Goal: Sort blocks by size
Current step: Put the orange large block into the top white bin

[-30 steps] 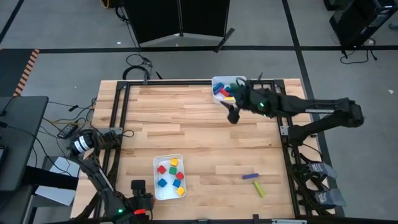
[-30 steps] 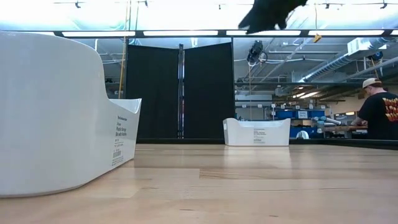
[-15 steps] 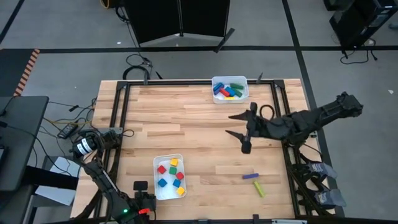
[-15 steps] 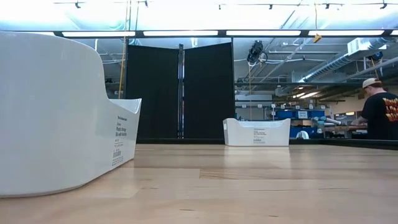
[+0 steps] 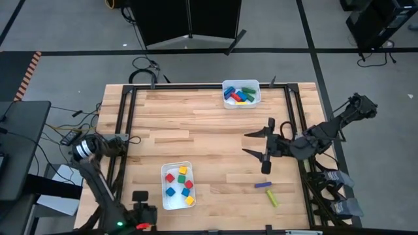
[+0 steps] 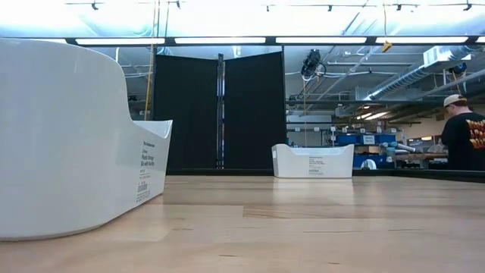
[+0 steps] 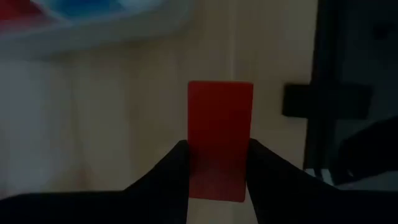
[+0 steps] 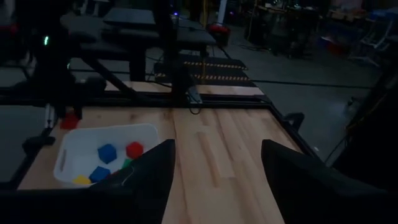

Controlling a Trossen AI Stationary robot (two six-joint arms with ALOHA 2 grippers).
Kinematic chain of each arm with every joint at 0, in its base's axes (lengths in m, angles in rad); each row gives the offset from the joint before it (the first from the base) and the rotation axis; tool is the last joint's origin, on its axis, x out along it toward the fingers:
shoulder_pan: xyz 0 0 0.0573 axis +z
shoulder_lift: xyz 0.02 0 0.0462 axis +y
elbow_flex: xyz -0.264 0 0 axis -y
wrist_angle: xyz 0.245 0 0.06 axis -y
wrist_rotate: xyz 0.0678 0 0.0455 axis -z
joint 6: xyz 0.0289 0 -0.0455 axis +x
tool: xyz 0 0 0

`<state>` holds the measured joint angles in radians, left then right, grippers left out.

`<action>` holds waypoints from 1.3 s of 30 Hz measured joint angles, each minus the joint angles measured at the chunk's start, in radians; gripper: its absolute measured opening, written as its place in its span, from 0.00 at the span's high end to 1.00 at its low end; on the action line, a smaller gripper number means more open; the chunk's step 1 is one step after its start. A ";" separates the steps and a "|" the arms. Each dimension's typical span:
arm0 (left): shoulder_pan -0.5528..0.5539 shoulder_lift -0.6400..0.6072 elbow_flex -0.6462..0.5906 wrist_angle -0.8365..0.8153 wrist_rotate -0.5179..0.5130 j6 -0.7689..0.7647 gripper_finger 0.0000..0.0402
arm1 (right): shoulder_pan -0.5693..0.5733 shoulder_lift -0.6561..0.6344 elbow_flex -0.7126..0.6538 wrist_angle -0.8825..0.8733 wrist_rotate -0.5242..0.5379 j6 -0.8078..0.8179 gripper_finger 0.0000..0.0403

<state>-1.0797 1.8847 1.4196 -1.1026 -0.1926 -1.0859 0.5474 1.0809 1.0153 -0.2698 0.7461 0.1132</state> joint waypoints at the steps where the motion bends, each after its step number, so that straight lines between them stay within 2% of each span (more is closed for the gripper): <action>1: -0.001 -0.018 0.016 -0.036 -0.013 0.001 0.68 | 0.007 0.000 0.000 0.001 0.001 0.000 0.38; 4: 0.001 -0.053 0.074 -0.128 -0.087 0.019 0.68 | 0.028 0.000 0.000 0.004 0.002 0.012 0.39; 9: 0.066 -0.161 0.184 -0.273 -0.375 0.092 0.68 | 0.073 0.005 0.000 -0.028 -0.002 0.041 0.40; 11: 0.141 -0.194 0.196 -0.297 -0.475 0.138 0.68 | 0.088 0.017 0.000 -0.041 -0.004 0.043 0.40; 13: 0.238 -0.240 0.202 -0.277 -0.523 0.214 0.68 | 0.102 0.032 0.000 -0.050 -0.005 0.045 0.40; 16: 0.424 -0.275 0.204 -0.196 -0.524 0.369 0.68 | 0.118 0.054 0.000 -0.060 -0.006 0.048 0.40; 20: 0.705 -0.276 0.201 0.040 -0.395 0.667 0.68 | 0.131 0.071 0.000 -0.059 -0.002 0.065 0.40; 23: 0.899 -0.255 0.203 0.224 -0.236 0.858 0.68 | 0.140 0.080 0.000 -0.054 0.018 0.074 0.41; 26: 1.068 -0.203 0.203 0.375 -0.067 0.982 0.68 | 0.151 0.086 0.000 -0.053 0.056 0.078 0.42; 29: 1.211 -0.140 0.203 0.520 0.096 1.042 0.68 | 0.163 0.091 0.000 -0.051 0.105 0.078 0.43; 32: 1.322 -0.060 0.203 0.633 0.202 1.056 0.68 | 0.167 0.095 0.000 -0.045 0.128 0.078 0.43; 36: 1.429 0.042 0.202 0.800 0.294 1.051 0.68 | 0.167 0.096 0.000 -0.047 0.128 0.099 0.43; 39: 1.486 0.110 0.203 0.927 0.326 1.015 0.68 | 0.167 0.096 0.000 -0.053 0.128 0.116 0.43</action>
<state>0.4067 1.9944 1.6226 -0.1752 0.1333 -0.0706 0.7147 1.1767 1.0153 -0.3228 0.8742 0.2295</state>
